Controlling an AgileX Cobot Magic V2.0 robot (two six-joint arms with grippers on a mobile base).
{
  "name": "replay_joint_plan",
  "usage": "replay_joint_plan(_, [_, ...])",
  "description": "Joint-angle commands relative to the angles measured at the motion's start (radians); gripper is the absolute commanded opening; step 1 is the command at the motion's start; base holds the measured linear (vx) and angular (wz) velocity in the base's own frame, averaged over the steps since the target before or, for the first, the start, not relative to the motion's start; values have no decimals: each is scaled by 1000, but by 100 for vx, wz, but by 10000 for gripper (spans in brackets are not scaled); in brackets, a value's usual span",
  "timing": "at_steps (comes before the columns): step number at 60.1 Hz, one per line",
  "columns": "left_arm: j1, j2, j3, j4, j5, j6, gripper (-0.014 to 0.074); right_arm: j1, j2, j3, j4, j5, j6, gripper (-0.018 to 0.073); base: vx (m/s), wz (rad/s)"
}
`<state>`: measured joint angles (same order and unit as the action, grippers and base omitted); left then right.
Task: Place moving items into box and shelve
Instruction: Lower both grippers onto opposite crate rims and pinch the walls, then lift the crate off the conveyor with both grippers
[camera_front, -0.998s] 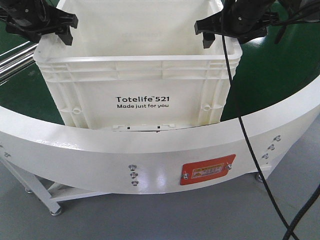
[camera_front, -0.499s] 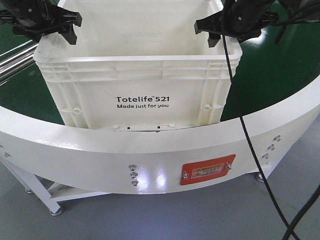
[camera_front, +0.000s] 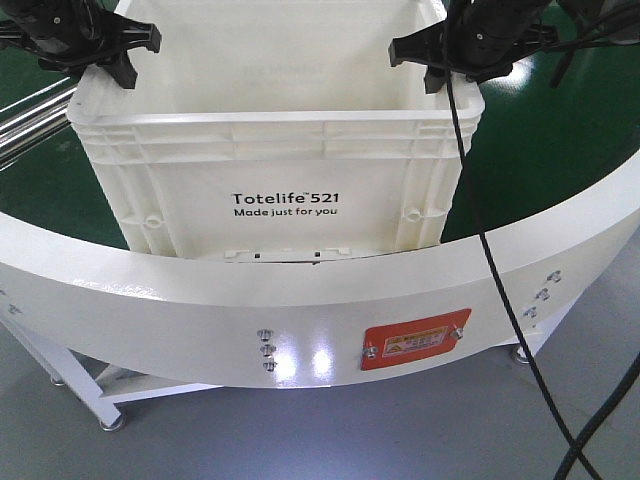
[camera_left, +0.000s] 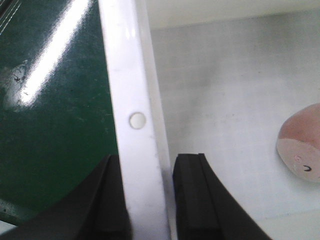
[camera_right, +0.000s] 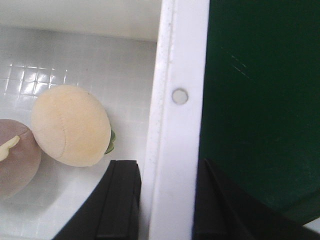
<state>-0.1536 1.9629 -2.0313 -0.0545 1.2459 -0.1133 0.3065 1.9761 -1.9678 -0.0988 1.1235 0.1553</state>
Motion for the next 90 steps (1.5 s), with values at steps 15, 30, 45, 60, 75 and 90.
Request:
replay_joint_plan(15, [-3, -58, -34, -8, -54, 2, 101, -5, -57, -35, -25, -58, -28, 71, 0, 0])
replay_joint_plan(30, [-4, -130, -35, -8, -58, 29, 101, -5, -129, -35, -36, -84, -28, 69, 0, 0])
replay_joint_plan(45, [-5, -250, -35, -8, -67, 29, 101, 7, -239, -35, -44, -83, -28, 69, 0, 0])
replay_joint_plan(60, [-5, -375, -22, 10, -55, -30, 101, 73, -366, 3, -134, -64, 55, 69, 0, 0])
replay_joint_plan(75, [-81, -604, 279, 84, -201, -100, 101, 146, -548, 294, -235, -160, 174, 71, 0, 0])
replay_joint_plan(90, [-173, -867, 714, 89, -420, -161, 104, 278, -722, 544, -354, -193, 336, 71, 0, 0])
